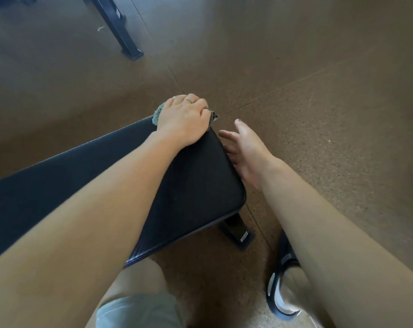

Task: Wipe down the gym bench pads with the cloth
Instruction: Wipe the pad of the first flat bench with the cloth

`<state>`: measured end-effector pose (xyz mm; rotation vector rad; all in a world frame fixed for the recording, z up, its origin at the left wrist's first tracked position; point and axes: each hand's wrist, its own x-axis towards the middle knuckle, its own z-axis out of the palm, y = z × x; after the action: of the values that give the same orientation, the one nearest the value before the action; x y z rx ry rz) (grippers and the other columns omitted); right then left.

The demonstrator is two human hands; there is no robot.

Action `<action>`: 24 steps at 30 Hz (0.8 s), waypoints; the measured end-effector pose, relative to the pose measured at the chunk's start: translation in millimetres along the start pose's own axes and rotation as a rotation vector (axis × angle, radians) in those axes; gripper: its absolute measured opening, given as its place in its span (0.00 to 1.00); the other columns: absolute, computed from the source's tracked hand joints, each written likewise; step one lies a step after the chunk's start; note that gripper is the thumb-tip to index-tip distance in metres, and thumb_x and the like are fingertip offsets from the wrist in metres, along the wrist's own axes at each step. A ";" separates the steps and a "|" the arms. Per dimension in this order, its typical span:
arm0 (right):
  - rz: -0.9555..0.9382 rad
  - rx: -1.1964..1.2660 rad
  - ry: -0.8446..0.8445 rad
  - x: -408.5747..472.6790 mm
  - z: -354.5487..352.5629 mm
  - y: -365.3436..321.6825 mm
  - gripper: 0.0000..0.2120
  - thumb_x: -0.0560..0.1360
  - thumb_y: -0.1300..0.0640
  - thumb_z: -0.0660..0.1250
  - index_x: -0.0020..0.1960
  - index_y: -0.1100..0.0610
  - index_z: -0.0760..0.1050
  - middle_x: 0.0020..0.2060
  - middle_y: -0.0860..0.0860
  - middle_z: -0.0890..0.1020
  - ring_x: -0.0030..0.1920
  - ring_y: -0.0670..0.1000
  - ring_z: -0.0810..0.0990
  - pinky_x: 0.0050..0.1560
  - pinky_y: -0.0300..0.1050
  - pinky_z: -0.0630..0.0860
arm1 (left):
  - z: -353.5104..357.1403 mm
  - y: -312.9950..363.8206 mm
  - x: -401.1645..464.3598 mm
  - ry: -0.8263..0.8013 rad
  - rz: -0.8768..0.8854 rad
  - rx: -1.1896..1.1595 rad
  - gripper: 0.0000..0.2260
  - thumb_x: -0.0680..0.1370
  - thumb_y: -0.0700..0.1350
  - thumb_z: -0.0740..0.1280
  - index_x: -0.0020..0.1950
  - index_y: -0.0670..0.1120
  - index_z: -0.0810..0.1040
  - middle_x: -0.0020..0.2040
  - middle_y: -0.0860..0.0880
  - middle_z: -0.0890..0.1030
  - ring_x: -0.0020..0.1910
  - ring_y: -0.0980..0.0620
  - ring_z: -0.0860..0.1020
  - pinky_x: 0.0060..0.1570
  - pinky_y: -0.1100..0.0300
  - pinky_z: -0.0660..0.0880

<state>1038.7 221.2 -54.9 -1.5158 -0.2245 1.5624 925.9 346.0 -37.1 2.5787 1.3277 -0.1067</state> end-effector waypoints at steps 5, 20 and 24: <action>0.036 0.036 -0.023 -15.1 -10.2 18.7 0.30 0.84 0.35 0.48 0.64 0.54 0.79 0.60 0.55 0.85 0.62 0.55 0.81 0.61 0.51 0.77 | 14.3 25.7 -52.9 0.042 0.098 0.007 0.19 0.86 0.51 0.49 0.69 0.53 0.75 0.79 0.52 0.64 0.82 0.50 0.51 0.80 0.48 0.43; -0.012 -0.198 -0.069 -42.5 -4.6 18.4 0.28 0.82 0.34 0.55 0.67 0.52 0.78 0.58 0.53 0.86 0.60 0.54 0.84 0.65 0.54 0.76 | 25.6 19.1 -180.3 -0.008 0.292 0.051 0.24 0.87 0.54 0.45 0.83 0.61 0.46 0.84 0.57 0.43 0.82 0.57 0.39 0.78 0.57 0.36; -0.022 -0.271 0.023 -40.8 7.5 20.3 0.30 0.80 0.31 0.56 0.66 0.52 0.80 0.58 0.51 0.85 0.60 0.54 0.83 0.62 0.52 0.77 | 16.8 0.6 -137.2 0.016 -0.011 -0.005 0.24 0.87 0.54 0.45 0.84 0.58 0.46 0.84 0.54 0.43 0.82 0.54 0.40 0.79 0.56 0.37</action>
<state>1015.4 184.9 -38.5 -1.7318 -0.4543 1.5428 846.8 232.8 -29.5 2.5736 1.3459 -0.0853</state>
